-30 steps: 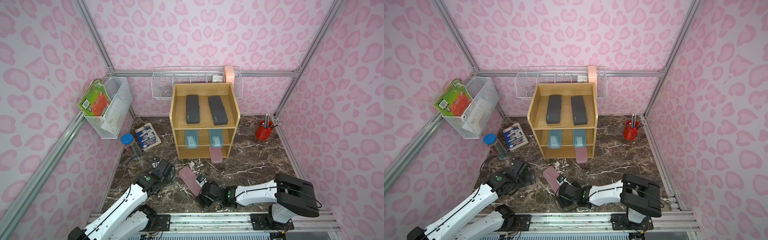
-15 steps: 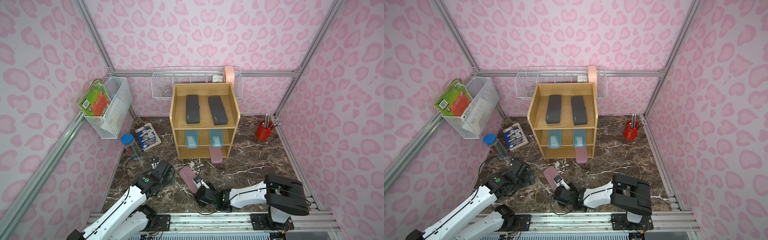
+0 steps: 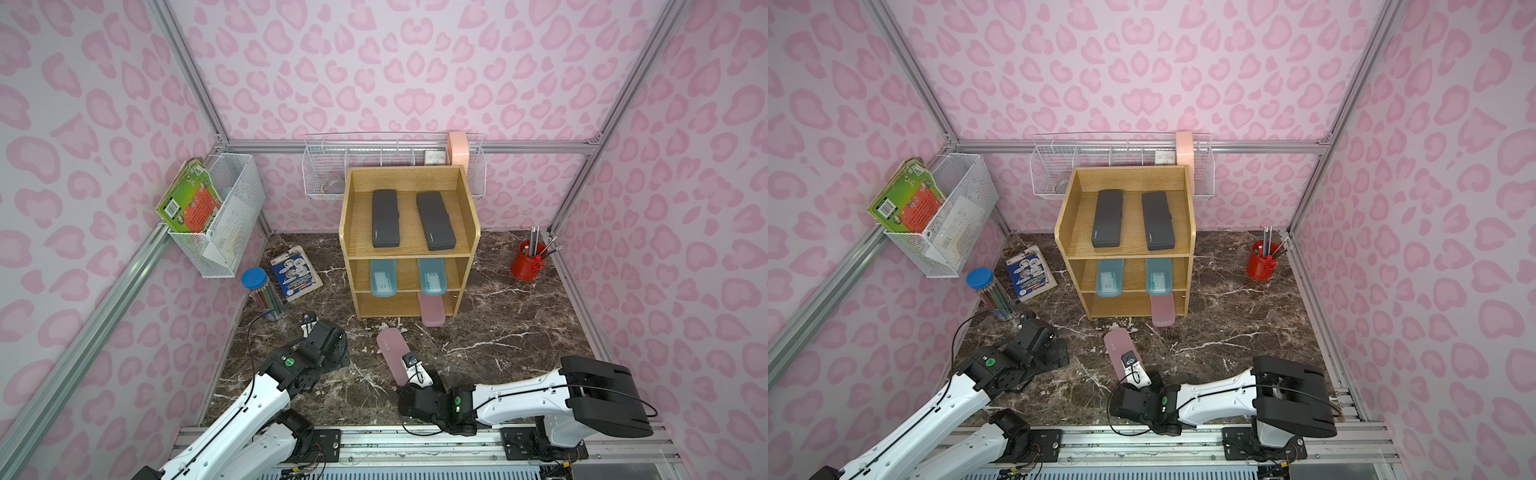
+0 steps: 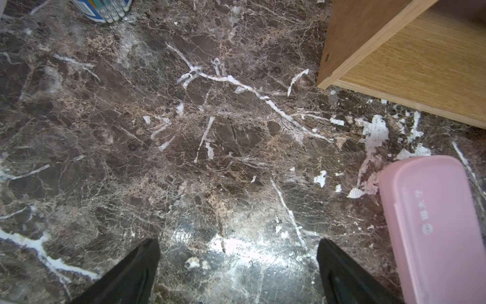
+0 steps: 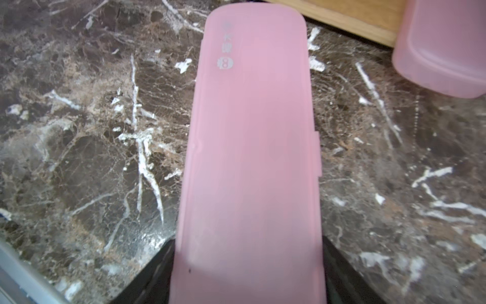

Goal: Place the pencil cases on the shelf according to color
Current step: Pick up the pencil case from the center of the board, then place the pencil case on the shelf.

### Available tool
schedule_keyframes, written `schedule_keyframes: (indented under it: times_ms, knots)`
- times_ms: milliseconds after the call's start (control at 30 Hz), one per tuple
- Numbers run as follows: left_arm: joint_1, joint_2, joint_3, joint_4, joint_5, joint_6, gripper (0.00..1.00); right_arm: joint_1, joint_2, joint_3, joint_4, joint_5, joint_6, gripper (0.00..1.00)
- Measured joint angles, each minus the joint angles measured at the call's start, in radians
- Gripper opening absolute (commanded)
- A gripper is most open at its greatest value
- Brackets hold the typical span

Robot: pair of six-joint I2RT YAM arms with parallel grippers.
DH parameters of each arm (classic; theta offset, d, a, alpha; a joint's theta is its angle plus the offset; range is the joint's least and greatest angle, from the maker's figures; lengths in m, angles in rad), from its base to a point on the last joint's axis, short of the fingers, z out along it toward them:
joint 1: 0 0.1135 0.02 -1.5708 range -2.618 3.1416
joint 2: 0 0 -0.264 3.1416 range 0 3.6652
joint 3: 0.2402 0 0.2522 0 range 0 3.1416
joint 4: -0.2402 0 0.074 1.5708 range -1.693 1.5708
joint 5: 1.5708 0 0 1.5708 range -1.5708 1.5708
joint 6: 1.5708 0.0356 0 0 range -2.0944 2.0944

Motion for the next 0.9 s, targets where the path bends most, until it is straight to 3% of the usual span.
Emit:
schedule_keyframes:
  times_ms: [200,433,567,667,900]
  knots:
    - [0.000,0.031,0.003,0.035,-0.002,0.005,0.98,-0.089,0.042,0.064,0.029,0.010,-0.003,0.69]
    - [0.011,0.089,-0.015,0.106,-0.016,0.000,0.98,-0.263,0.213,0.229,0.120,-0.035,-0.033,0.72]
    - [0.021,0.126,0.000,0.129,-0.016,0.009,0.98,-0.291,0.314,0.339,0.131,-0.070,-0.055,0.87]
    - [0.030,0.145,0.017,0.140,-0.016,0.023,0.98,-0.301,0.365,0.394,0.130,-0.092,-0.058,0.93]
    - [0.070,0.137,0.021,0.151,-0.006,0.048,0.98,-0.298,0.349,0.387,0.118,-0.124,-0.040,0.95]
